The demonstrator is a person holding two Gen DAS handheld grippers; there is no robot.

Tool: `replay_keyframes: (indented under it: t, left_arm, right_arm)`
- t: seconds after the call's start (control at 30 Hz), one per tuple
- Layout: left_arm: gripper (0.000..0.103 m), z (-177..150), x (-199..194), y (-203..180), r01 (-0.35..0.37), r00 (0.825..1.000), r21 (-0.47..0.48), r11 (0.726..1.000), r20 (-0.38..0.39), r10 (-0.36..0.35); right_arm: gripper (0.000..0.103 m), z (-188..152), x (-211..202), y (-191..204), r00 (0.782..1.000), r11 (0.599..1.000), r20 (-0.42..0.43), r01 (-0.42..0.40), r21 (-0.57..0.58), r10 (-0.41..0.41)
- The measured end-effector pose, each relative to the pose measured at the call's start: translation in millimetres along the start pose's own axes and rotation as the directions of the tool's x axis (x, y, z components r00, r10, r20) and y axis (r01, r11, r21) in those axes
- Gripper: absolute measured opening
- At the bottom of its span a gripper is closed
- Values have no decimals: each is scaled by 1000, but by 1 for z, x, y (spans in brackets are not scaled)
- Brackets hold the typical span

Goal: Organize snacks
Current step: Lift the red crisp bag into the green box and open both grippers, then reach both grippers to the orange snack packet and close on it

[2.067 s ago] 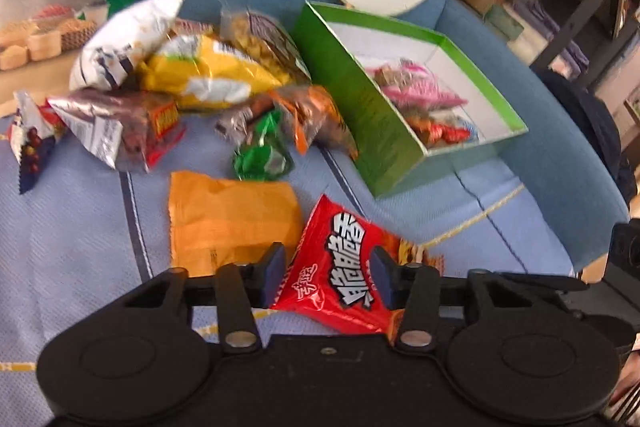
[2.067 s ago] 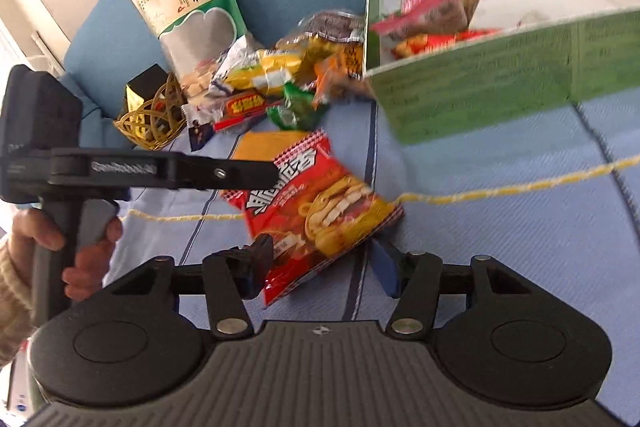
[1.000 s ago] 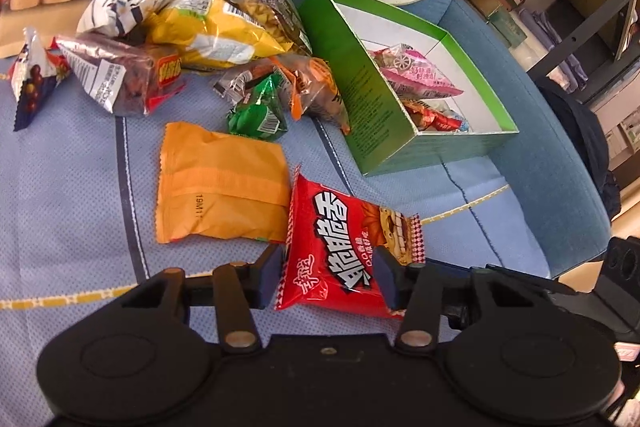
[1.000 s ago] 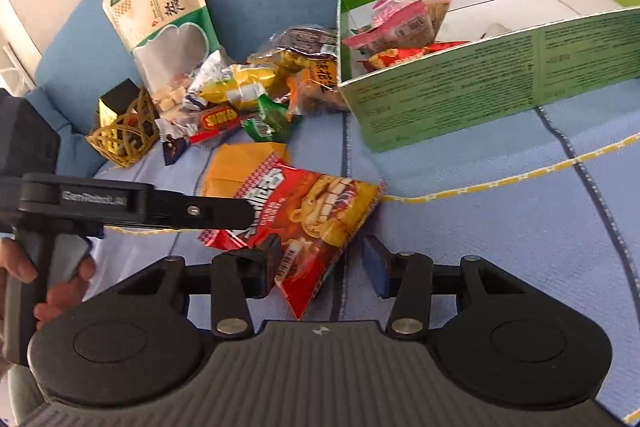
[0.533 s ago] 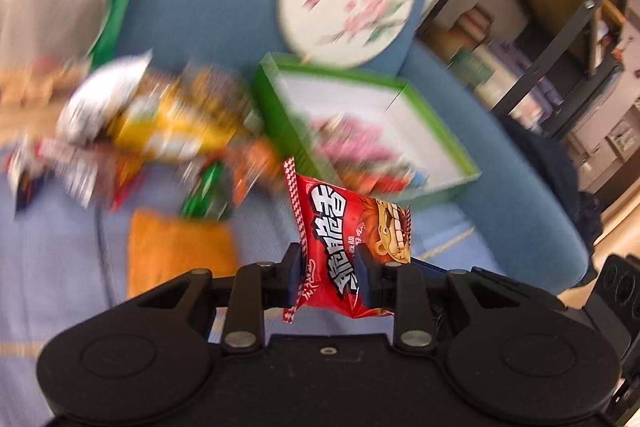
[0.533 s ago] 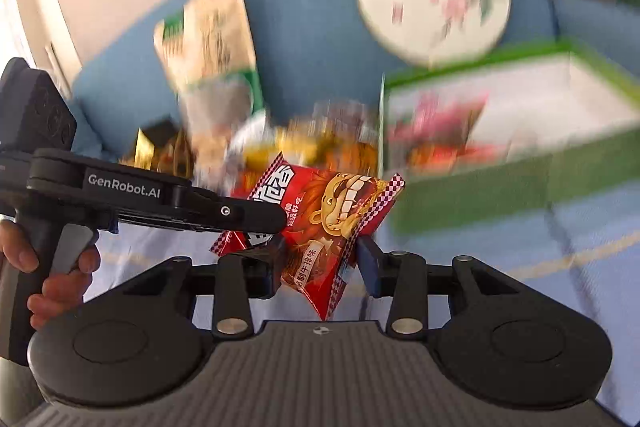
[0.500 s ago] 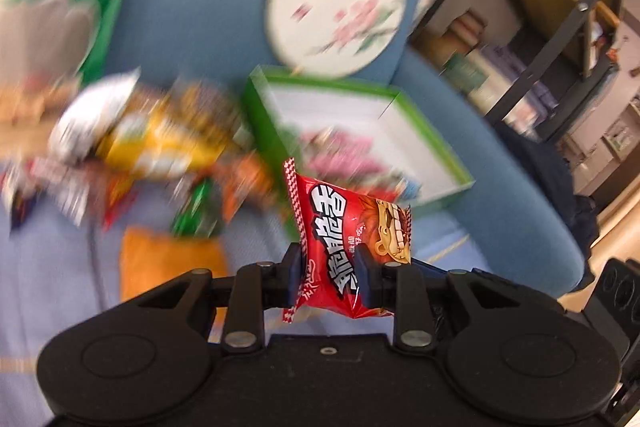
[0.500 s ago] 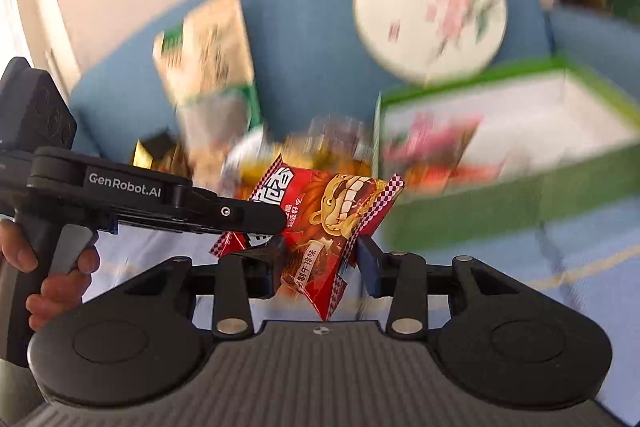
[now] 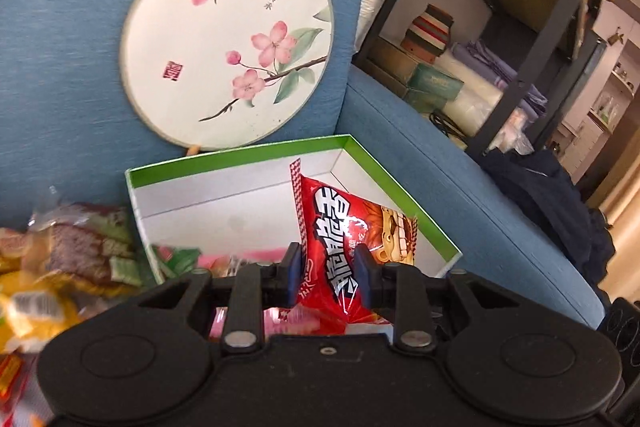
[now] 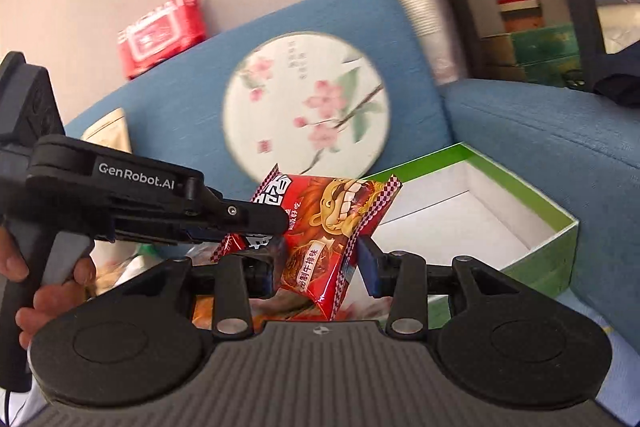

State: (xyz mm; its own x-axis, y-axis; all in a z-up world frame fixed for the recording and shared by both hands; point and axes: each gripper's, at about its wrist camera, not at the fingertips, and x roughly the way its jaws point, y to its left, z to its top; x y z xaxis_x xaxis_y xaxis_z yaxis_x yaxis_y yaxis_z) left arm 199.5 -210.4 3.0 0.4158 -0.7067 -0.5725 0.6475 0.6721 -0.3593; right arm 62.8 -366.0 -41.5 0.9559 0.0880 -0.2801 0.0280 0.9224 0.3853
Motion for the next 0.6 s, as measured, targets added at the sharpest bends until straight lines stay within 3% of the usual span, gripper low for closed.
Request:
replay_keyframes:
  t: [0.13,0.17,0.2,0.23,0.3,0.43,0.6]
  left_arm:
    - [45,-2,32,8,-10,999,-6,1000,-37,10]
    - [64,-3,36,10,-25,999,-11,1000,-34,24]
    - [96,-5,37,11,-33,999,-18,999,-16,32]
    - [103,-6,33,11,-40,999,-26,999,10,40]
    - [103,-8,16,9,-94,993,-26,995,67,96]
    - [103,-16,-27,9,-152,982,23,988,121,148]
    - [103,-46,-85,29,-210,971,-17,978,114,210]
  right_arm:
    - [71,-6,24,-20,999,999,-14,51,16,-51]
    - [72,-10,29,-23,997,998,-26,69,-6,-69]
    - [73,-14,32,-25,994,994,-34,104,-28,-105]
    - [82,-15,31,-25,992,990,-20,127,-54,-129]
    - [103,-13,25,-24,990,987,1,142,-80,-142]
    - [103,-13,19,-20,992,990,28,128,-63,-127]
    - [103,-15,6,2,997,994,19,70,-84,-69]
